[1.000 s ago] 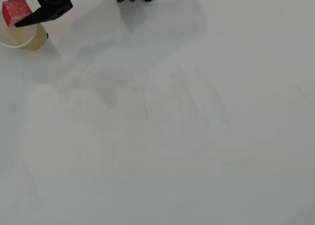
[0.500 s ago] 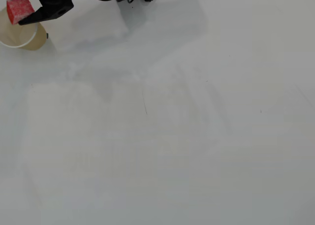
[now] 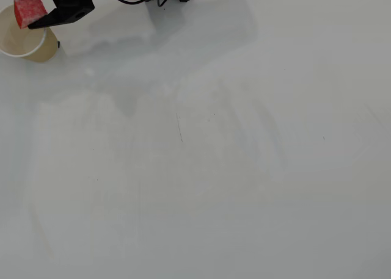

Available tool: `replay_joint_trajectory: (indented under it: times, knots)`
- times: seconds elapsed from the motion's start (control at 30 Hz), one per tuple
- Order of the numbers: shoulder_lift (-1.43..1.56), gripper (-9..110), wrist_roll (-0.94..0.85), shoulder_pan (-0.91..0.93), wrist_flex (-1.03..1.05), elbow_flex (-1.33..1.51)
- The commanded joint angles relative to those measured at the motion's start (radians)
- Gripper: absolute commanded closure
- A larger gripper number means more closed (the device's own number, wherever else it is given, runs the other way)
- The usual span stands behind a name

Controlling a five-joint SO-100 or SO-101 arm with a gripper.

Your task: Pick up the cube and drop it in the cup.

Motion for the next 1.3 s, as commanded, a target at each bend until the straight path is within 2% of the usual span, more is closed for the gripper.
replay_joint_trajectory:
  times: [0.0,0.7,1.27]
  knots:
    - [0.026,101,-0.015,0.000,-0.006,-0.032]
    - [-0.170,101,-0.012,-0.106,-0.100,-0.209]
    - [-0.337,101,-0.003,-0.117,-0.072,-0.387]
